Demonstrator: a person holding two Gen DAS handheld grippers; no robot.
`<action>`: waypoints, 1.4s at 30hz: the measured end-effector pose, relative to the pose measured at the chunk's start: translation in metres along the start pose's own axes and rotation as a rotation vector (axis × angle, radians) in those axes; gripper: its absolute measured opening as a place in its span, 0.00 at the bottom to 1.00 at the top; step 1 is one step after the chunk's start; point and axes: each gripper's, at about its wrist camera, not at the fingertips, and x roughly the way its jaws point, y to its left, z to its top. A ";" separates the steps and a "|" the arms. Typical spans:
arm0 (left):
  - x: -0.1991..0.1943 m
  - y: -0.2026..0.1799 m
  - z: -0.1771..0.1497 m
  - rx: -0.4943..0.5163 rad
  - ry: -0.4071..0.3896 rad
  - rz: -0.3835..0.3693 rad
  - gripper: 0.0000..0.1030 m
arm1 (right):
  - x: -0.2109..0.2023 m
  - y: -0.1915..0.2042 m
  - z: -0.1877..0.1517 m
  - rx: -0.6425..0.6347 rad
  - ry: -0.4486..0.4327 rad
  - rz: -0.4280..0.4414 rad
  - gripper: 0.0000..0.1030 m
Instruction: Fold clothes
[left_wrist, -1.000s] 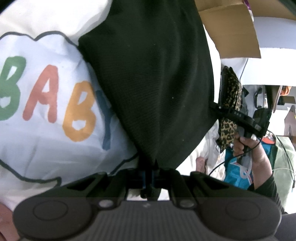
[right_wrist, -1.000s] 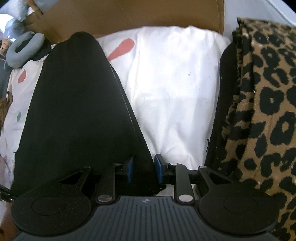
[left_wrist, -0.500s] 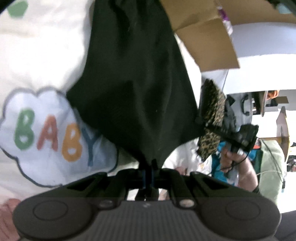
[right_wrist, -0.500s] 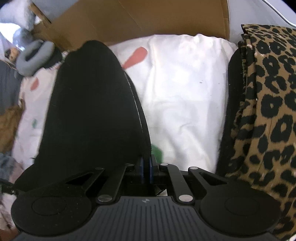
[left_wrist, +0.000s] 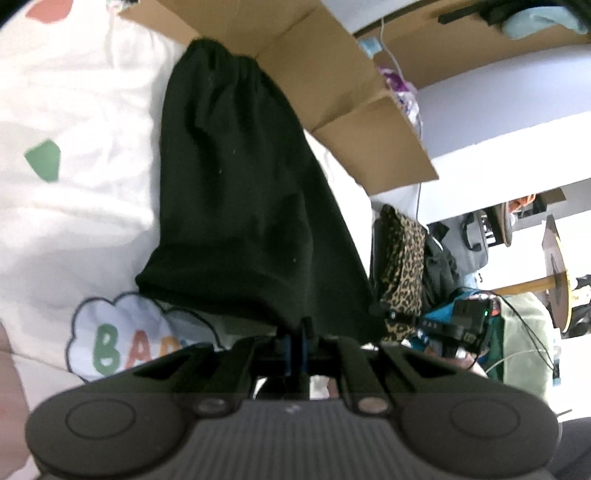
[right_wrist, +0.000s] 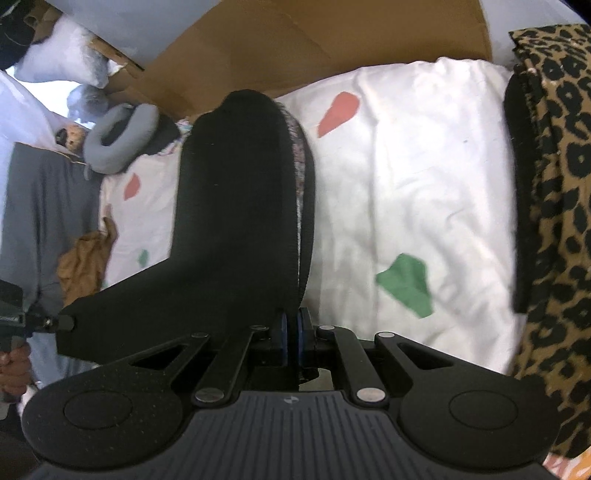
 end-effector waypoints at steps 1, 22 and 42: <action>-0.004 -0.002 0.001 0.000 -0.007 0.000 0.05 | 0.000 0.003 -0.002 0.002 0.006 0.011 0.02; -0.041 0.081 -0.041 -0.107 0.062 0.148 0.05 | 0.034 0.059 -0.063 -0.102 0.285 0.149 0.02; 0.006 0.148 -0.058 -0.135 0.151 0.232 0.05 | 0.082 0.022 -0.083 -0.027 0.341 0.053 0.17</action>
